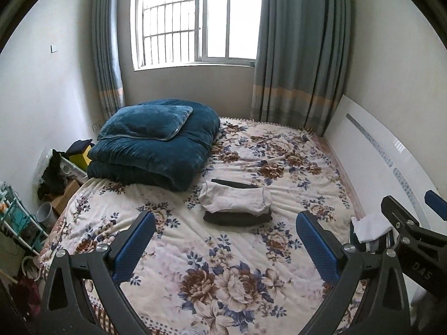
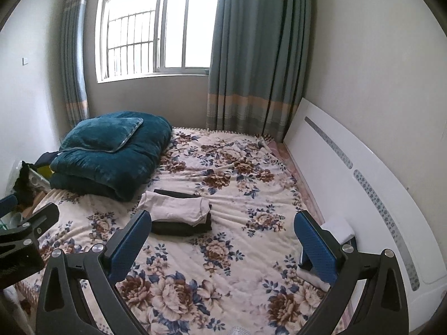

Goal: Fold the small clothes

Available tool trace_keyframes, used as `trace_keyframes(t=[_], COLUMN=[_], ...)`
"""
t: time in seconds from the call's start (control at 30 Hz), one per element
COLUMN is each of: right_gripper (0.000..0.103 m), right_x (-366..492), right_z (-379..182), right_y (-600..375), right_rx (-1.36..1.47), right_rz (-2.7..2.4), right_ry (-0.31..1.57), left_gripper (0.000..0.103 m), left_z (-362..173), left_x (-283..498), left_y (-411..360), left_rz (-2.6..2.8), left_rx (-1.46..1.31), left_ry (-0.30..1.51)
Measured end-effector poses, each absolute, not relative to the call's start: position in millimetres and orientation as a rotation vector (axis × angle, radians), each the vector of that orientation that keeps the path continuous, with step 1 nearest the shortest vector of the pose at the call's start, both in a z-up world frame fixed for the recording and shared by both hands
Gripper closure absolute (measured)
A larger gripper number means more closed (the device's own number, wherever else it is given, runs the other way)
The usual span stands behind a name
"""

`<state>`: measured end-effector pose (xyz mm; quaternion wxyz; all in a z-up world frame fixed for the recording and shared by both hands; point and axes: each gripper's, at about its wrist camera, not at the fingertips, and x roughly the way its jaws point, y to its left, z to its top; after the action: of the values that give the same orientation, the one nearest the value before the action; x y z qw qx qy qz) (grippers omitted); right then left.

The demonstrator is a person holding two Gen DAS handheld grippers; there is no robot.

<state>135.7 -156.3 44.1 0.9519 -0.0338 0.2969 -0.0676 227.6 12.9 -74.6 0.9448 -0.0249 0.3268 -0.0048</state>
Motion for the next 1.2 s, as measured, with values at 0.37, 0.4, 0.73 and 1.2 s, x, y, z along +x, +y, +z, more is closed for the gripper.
trace_keyframes(t=[0.37,0.4,0.73,1.2], right_gripper=[0.0,0.0,0.0,0.0], right_x=[124,123,124,120], right_z=[54,55,58,61], right_y=[-150,-151,-154,-152], right_rx=[-0.076,-0.075,-0.07,-0.059], right_rz=[-0.112,-0.11,-0.097,-0.082], right_ry=[0.59,0.59,0.583,0.576], left_gripper=[0.0,0.0,0.0,0.0], left_z=[-67,-67,-61,-56], left_x=[218,217,214,201], left_y=[10,10,8,12], left_rz=[0.008,0.009,0.013,0.025], left_rx=[-0.056,-0.059,-0.061,-0.066], left_ry=[0.645,0.643,0.631,0.627])
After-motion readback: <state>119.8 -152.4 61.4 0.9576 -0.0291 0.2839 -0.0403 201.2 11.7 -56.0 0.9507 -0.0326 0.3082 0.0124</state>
